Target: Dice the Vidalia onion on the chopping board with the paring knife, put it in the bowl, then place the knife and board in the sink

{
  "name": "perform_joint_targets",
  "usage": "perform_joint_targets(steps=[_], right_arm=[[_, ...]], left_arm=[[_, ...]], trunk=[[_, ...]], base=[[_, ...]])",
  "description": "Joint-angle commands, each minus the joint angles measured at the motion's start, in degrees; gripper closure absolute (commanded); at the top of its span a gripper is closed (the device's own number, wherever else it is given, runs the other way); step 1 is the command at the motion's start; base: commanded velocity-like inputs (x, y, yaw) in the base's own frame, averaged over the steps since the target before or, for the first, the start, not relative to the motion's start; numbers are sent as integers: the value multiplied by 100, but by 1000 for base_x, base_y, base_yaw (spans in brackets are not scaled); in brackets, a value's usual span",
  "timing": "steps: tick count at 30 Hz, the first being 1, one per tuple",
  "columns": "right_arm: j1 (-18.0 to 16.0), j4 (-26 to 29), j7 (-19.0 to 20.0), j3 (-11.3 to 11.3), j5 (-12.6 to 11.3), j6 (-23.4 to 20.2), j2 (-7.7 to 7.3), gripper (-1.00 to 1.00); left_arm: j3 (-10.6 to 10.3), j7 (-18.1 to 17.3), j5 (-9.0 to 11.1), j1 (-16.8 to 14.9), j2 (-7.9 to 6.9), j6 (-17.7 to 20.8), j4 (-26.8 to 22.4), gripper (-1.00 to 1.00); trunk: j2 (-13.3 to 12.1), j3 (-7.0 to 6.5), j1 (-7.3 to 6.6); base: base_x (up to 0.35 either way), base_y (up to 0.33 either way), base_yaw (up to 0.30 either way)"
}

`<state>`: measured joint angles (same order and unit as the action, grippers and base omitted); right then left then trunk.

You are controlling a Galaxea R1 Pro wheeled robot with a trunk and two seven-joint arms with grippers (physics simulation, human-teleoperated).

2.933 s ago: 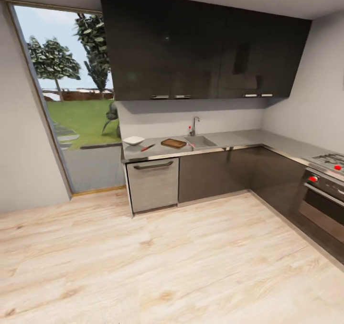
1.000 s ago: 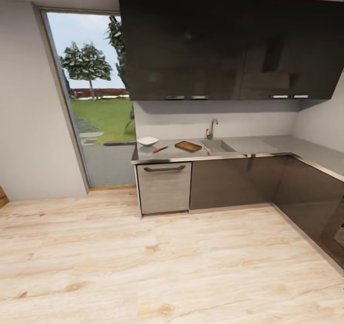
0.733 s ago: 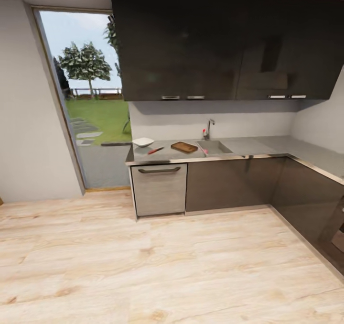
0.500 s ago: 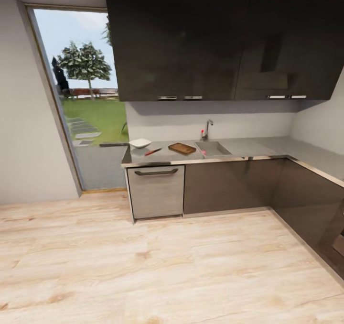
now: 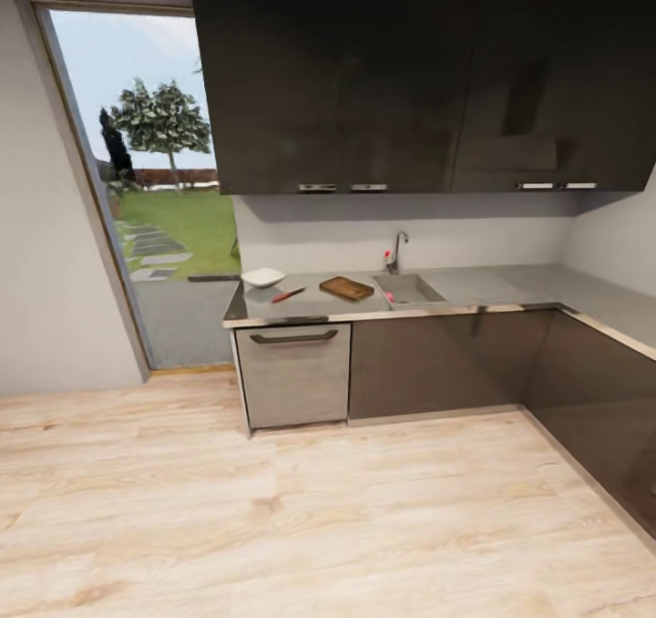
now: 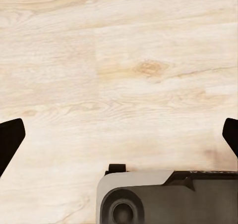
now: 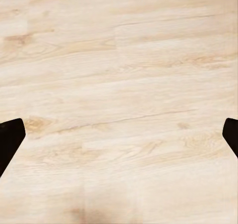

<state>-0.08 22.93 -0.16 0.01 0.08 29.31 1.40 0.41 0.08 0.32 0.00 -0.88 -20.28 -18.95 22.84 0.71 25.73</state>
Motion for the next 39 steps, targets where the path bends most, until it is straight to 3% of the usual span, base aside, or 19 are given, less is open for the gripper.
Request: perform_joint_targets(steps=[1,20,39], right_arm=[[-1,-1,-2,0,0,13,1,-100],[-1,1,-2,1,0,13,1,-100],[-1,1,-2,3,0,13,1,-100]], left_arm=[[3,1,3,0,0,-11,-4,-100],[3,1,3,0,0,-11,-4,-100],[3,1,3,0,0,-11,-4,-100]], trunk=[[8,7,5],[8,7,5],[8,7,5]], base=[[236,-79,125],[240,-125,200],[258,-178,11]])
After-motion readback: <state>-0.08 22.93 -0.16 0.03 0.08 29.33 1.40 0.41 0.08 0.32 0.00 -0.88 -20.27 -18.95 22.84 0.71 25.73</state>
